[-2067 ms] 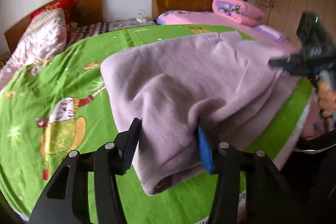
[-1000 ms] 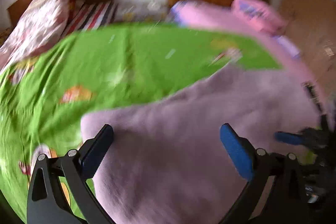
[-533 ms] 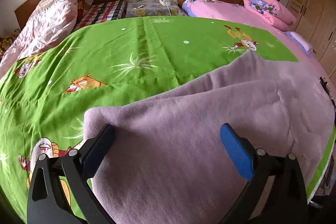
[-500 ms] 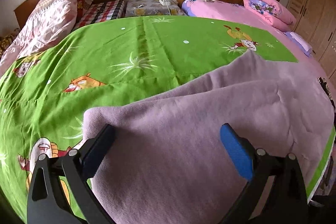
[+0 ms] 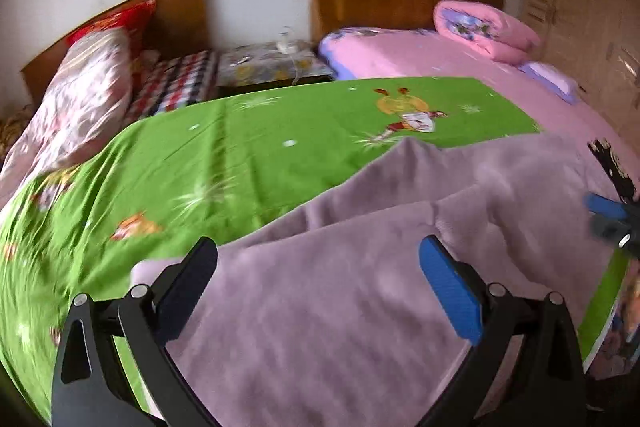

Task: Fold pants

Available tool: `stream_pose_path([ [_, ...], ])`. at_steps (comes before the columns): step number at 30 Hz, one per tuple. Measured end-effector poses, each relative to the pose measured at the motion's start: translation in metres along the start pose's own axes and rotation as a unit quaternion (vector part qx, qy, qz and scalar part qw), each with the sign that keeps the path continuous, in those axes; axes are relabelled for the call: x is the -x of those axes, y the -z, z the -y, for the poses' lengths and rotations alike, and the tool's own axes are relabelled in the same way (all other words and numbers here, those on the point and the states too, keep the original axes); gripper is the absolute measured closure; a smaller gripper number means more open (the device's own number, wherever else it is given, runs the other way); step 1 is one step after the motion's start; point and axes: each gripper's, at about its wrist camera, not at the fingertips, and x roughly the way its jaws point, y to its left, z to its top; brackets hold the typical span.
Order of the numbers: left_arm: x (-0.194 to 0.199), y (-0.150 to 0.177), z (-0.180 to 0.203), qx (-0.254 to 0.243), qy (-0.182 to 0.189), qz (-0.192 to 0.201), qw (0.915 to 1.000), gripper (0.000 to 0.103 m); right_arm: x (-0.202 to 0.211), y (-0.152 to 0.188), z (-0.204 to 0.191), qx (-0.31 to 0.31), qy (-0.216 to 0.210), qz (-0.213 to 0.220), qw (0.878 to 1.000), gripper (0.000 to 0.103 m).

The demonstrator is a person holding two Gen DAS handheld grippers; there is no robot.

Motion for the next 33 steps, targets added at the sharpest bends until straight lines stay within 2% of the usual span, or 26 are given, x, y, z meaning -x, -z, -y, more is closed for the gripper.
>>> stream_pose_path([
  [2, -0.014, 0.0, -0.001, -0.016, -0.033, -0.018, 0.9992, 0.002, -0.037, -0.017, -0.045, 0.09, -0.038, -0.031, 0.995, 0.026],
  [3, -0.022, 0.003, -0.008, -0.01, -0.043, -0.028, 0.9986, 0.002, -0.055, -0.022, -0.062, 0.127, -0.042, -0.047, 0.99, 0.026],
  [6, -0.043, 0.017, -0.037, 0.032, -0.068, -0.069, 0.9948, 0.002, -0.105, -0.028, -0.091, 0.19, -0.069, -0.112, 0.973, 0.032],
  [7, -0.048, 0.023, -0.047, 0.049, -0.057, -0.075, 0.9944, 0.002, -0.116, -0.03, -0.092, 0.195, -0.064, -0.123, 0.971, 0.03],
  [9, -0.046, 0.024, -0.056, 0.074, -0.031, -0.063, 0.9948, 0.002, -0.13, -0.035, -0.084, 0.194, -0.072, -0.124, 0.97, 0.03],
  [12, -0.05, 0.024, -0.048, 0.05, -0.055, -0.071, 0.9947, 0.002, -0.131, -0.043, -0.06, 0.138, -0.096, -0.13, 0.977, 0.03],
  [14, -0.05, 0.023, -0.045, 0.043, -0.061, -0.071, 0.9947, 0.002, -0.125, -0.046, -0.053, 0.123, -0.1, -0.13, 0.979, 0.031],
  [18, -0.048, 0.026, -0.049, 0.055, -0.051, -0.068, 0.9949, 0.002, -0.11, -0.072, -0.061, 0.142, -0.074, -0.086, 0.983, 0.03],
  [20, -0.049, 0.025, -0.048, 0.051, -0.054, -0.069, 0.9948, 0.002, -0.118, -0.089, -0.059, 0.144, -0.052, -0.078, 0.985, 0.03],
  [21, -0.049, 0.025, -0.048, 0.052, -0.054, -0.069, 0.9948, 0.002, -0.133, -0.098, -0.058, 0.154, -0.029, -0.088, 0.984, 0.03],
  [25, -0.048, 0.025, -0.046, 0.054, -0.053, -0.068, 0.9948, 0.002, -0.192, -0.106, -0.045, 0.147, 0.003, -0.163, 0.976, 0.03],
  [26, -0.048, 0.025, -0.046, 0.054, -0.052, -0.068, 0.9948, 0.002, -0.2, -0.105, -0.044, 0.152, 0.002, -0.169, 0.974, 0.029],
  [33, -0.048, 0.025, -0.045, 0.054, -0.054, -0.069, 0.9947, 0.002, -0.22, -0.114, -0.04, 0.13, 0.015, -0.134, 0.982, 0.029],
])
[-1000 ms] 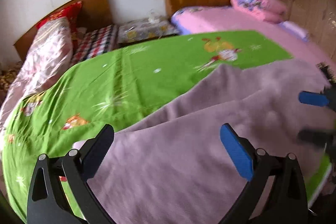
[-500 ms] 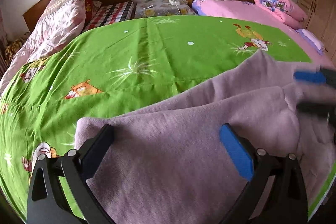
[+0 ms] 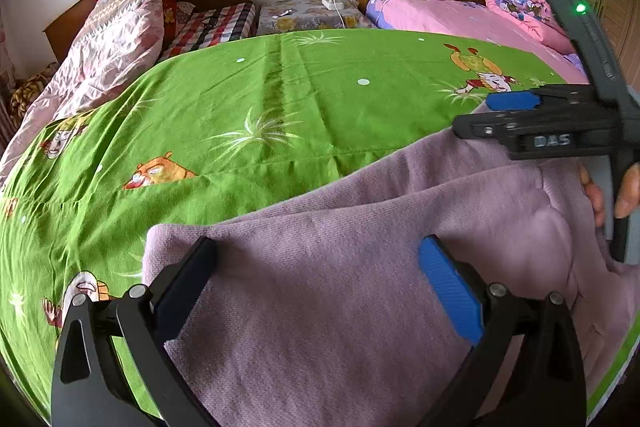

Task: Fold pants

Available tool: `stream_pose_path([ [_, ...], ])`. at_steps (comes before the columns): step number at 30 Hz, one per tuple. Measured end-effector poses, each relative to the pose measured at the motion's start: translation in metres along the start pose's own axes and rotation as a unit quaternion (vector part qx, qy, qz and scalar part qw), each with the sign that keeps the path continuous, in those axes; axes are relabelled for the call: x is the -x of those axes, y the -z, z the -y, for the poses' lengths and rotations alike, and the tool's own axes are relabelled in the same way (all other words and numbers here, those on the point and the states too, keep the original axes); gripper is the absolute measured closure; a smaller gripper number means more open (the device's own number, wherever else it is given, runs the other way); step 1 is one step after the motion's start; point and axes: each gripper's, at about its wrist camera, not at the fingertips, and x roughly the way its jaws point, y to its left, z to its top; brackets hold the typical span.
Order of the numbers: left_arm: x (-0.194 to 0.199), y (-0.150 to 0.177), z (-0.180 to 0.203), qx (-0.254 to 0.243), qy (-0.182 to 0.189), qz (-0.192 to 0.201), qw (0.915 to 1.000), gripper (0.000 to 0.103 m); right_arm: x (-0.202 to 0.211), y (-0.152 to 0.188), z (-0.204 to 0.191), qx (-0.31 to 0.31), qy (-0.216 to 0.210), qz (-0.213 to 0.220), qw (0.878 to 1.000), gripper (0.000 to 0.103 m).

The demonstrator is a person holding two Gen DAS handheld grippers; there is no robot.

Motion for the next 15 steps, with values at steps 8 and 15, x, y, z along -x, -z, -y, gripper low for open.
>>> stream_pose_path([
  [8, 0.001, 0.001, 0.002, -0.001, -0.008, -0.001, 1.0, 0.002, 0.011, 0.001, 0.011, -0.04, -0.036, 0.038, 0.998, 0.026],
  [15, 0.067, -0.04, 0.047, -0.02, 0.066, 0.08, 0.9944, 0.002, 0.116, 0.057, 0.081, -0.101, 0.053, 0.103, 0.988, 0.016],
])
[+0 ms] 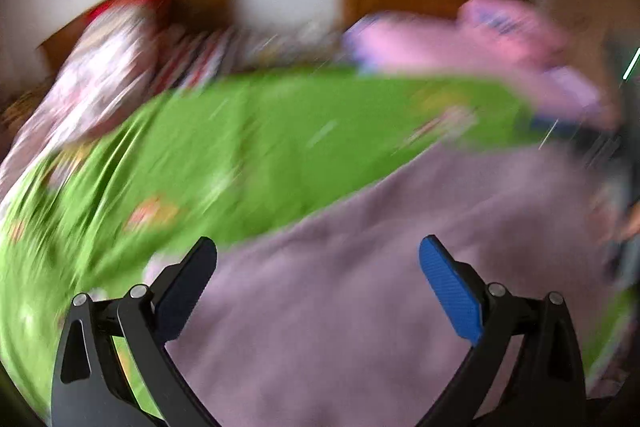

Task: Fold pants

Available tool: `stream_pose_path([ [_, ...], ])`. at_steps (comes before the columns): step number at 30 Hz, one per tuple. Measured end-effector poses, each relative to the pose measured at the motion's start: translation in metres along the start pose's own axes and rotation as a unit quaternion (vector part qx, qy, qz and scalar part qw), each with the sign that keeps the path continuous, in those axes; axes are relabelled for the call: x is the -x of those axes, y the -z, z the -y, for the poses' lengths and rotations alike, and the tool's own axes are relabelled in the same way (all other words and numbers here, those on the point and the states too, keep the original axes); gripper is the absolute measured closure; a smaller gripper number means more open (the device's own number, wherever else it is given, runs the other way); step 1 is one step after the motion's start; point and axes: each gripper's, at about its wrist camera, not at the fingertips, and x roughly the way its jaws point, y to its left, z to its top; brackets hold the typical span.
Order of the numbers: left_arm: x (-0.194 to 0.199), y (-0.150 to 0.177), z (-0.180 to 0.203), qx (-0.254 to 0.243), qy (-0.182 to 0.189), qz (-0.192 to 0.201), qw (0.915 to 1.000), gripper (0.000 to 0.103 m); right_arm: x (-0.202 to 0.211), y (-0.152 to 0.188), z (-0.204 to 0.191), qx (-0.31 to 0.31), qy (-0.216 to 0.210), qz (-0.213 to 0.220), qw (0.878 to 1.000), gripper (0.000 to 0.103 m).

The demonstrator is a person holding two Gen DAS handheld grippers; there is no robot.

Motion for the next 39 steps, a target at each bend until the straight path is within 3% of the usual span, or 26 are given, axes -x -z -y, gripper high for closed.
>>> stream_pose_path([
  [2, 0.005, -0.028, 0.036, -0.037, 0.058, 0.027, 0.9973, 0.002, 0.018, 0.024, 0.038, -0.029, 0.051, -0.019, 0.998, 0.016],
  [3, -0.006, -0.04, 0.059, -0.06, 0.101, 0.019, 0.9929, 0.002, 0.024, 0.035, 0.053, -0.044, 0.068, -0.027, 0.996, 0.015],
  [5, -0.042, -0.055, 0.099, -0.092, 0.16, -0.025, 0.9825, 0.002, 0.034, 0.054, 0.07, -0.063, 0.077, -0.034, 0.994, 0.015],
  [8, -0.107, -0.062, 0.157, -0.129, 0.208, -0.089, 0.9654, 0.002, 0.039, 0.079, 0.087, -0.075, 0.086, -0.056, 0.992, 0.015],
  [9, -0.122, -0.06, 0.167, -0.138, 0.209, -0.103, 0.9628, 0.002, 0.039, 0.087, 0.087, -0.065, 0.093, -0.07, 0.991, 0.015],
  [11, -0.166, -0.046, 0.186, -0.152, 0.168, -0.162, 0.9605, 0.002, 0.037, 0.102, 0.087, -0.033, 0.098, -0.108, 0.989, 0.016],
  [13, -0.174, -0.036, 0.192, -0.185, 0.151, -0.148, 0.9598, 0.002, 0.046, 0.116, 0.09, -0.016, 0.09, -0.105, 0.99, 0.015],
  [19, -0.184, -0.041, 0.184, -0.171, 0.135, -0.146, 0.965, 0.002, 0.075, 0.141, 0.086, 0.003, 0.096, -0.111, 0.989, 0.015],
  [22, -0.166, -0.063, 0.206, -0.18, 0.187, -0.104, 0.96, 0.002, 0.088, 0.132, 0.079, -0.004, 0.098, -0.075, 0.992, 0.015],
  [24, -0.164, -0.071, 0.24, -0.218, 0.198, -0.082, 0.9523, 0.002, 0.092, 0.123, 0.069, -0.014, 0.058, -0.04, 0.997, 0.015],
  [27, -0.201, -0.073, 0.291, -0.273, 0.193, -0.099, 0.9373, 0.002, 0.074, 0.118, 0.045, 0.015, 0.018, -0.056, 0.998, 0.015],
  [30, -0.251, -0.074, 0.311, -0.286, 0.176, -0.111, 0.9353, 0.001, 0.056, 0.126, 0.024, 0.047, 0.005, -0.08, 0.996, 0.015],
  [32, -0.265, -0.074, 0.313, -0.269, 0.201, -0.115, 0.9348, 0.001, 0.047, 0.138, 0.024, 0.035, -0.001, -0.1, 0.994, 0.015],
  [35, -0.286, -0.08, 0.303, -0.228, 0.24, -0.13, 0.9347, 0.001, 0.059, 0.148, 0.036, 0.004, -0.028, -0.087, 0.996, 0.014],
  [39, -0.292, -0.082, 0.306, -0.229, 0.232, -0.127, 0.9368, 0.001, 0.073, 0.161, 0.039, 0.027, -0.036, -0.102, 0.994, 0.014],
])
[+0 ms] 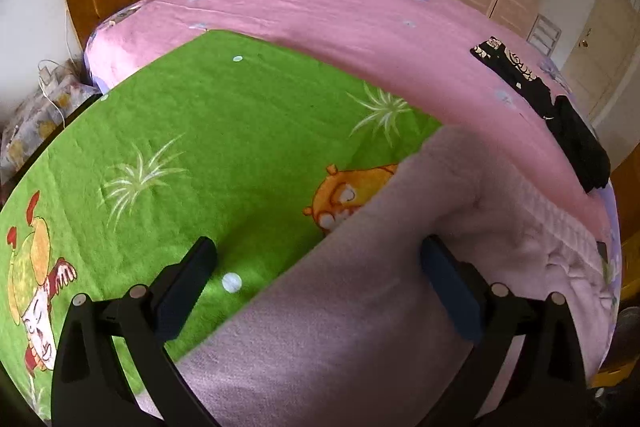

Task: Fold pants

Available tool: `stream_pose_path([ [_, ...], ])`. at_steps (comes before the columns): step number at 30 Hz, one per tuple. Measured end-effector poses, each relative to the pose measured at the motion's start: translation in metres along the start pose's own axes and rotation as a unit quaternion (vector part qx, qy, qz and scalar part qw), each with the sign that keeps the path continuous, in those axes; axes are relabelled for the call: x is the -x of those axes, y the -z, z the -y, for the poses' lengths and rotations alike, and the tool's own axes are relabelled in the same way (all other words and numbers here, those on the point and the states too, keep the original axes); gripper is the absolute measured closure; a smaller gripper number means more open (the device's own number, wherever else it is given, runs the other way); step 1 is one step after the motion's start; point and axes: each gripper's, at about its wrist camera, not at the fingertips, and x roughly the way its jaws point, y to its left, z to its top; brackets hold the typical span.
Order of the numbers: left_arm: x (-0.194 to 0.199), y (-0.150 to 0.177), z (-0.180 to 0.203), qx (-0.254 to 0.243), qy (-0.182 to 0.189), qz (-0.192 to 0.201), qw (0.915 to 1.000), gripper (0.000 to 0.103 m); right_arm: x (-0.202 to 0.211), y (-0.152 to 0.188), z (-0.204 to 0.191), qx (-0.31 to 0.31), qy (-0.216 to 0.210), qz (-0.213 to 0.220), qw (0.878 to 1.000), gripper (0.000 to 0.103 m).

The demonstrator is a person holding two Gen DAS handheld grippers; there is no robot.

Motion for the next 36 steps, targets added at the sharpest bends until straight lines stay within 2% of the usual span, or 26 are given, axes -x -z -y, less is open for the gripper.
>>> stream_pose_path([
  [3, 0.0, -0.002, 0.003, 0.001, -0.001, 0.001, 1.0, 0.001, 0.009, -0.007, 0.009, -0.006, -0.011, 0.005, 1.0, 0.017],
  [5, 0.002, -0.002, 0.003, 0.0, -0.002, 0.001, 1.0, 0.001, 0.018, -0.021, 0.03, -0.047, 0.038, 0.049, 0.997, 0.016],
  [7, 0.007, 0.001, 0.011, 0.0, -0.003, 0.002, 1.0, 0.001, 0.017, -0.028, 0.05, -0.096, 0.052, 0.06, 0.992, 0.016],
  [9, 0.006, 0.0, 0.009, 0.0, -0.003, 0.002, 1.0, 0.001, 0.006, -0.029, 0.063, -0.104, 0.106, 0.035, 0.988, 0.016],
  [11, 0.007, 0.0, 0.009, 0.001, -0.002, 0.002, 1.0, 0.001, -0.002, -0.023, 0.055, -0.07, 0.136, 0.012, 0.988, 0.015],
  [12, 0.006, 0.0, 0.009, 0.001, -0.002, 0.002, 1.0, 0.001, -0.001, -0.016, 0.05, -0.061, 0.143, 0.017, 0.988, 0.015],
  [15, 0.017, 0.004, 0.018, 0.002, -0.003, 0.002, 1.0, 0.001, 0.008, 0.002, 0.051, -0.086, 0.125, 0.014, 0.988, 0.015],
  [19, 0.019, 0.005, 0.017, 0.006, -0.001, 0.0, 1.0, 0.001, 0.014, 0.007, 0.047, -0.085, 0.142, 0.008, 0.986, 0.015],
  [20, 0.027, 0.005, 0.017, 0.014, -0.006, 0.001, 0.9999, 0.001, 0.016, 0.006, 0.042, -0.085, 0.151, 0.002, 0.985, 0.015],
  [21, 0.047, 0.007, 0.018, 0.03, -0.028, 0.011, 0.9991, 0.004, 0.017, 0.001, 0.032, -0.086, 0.168, -0.007, 0.982, 0.016],
  [22, 0.068, 0.008, 0.02, 0.045, -0.034, 0.027, 0.9981, 0.006, 0.016, 0.0, 0.015, -0.085, 0.183, -0.006, 0.979, 0.016],
  [23, 0.101, 0.011, 0.012, 0.066, -0.018, 0.058, 0.996, 0.005, 0.021, -0.005, 0.004, -0.083, 0.188, 0.007, 0.979, 0.016],
  [24, 0.138, 0.02, 0.004, 0.078, -0.009, 0.095, 0.9924, 0.004, 0.029, -0.008, -0.008, -0.079, 0.176, 0.034, 0.981, 0.016],
  [25, 0.163, 0.029, -0.001, 0.081, -0.021, 0.115, 0.9898, 0.001, 0.035, -0.01, -0.019, -0.077, 0.156, 0.056, 0.983, 0.016],
  [26, 0.194, 0.044, -0.009, 0.082, -0.056, 0.129, 0.9866, 0.002, 0.039, -0.015, -0.033, -0.073, 0.128, 0.078, 0.986, 0.016],
  [28, 0.234, 0.084, -0.028, 0.088, -0.117, 0.111, 0.983, 0.002, 0.036, -0.02, -0.052, -0.05, 0.097, 0.086, 0.99, 0.016],
  [31, 0.261, 0.151, -0.059, 0.13, -0.167, 0.076, 0.9744, 0.002, 0.015, -0.029, -0.074, -0.016, 0.095, 0.079, 0.992, 0.016],
  [33, 0.264, 0.192, -0.074, 0.157, -0.185, 0.058, 0.9685, 0.002, 0.002, -0.034, -0.071, -0.032, 0.082, 0.074, 0.993, 0.016],
  [36, 0.259, 0.234, -0.086, 0.203, -0.18, 0.053, 0.9609, 0.002, -0.018, -0.037, -0.064, -0.057, 0.075, 0.048, 0.994, 0.016],
])
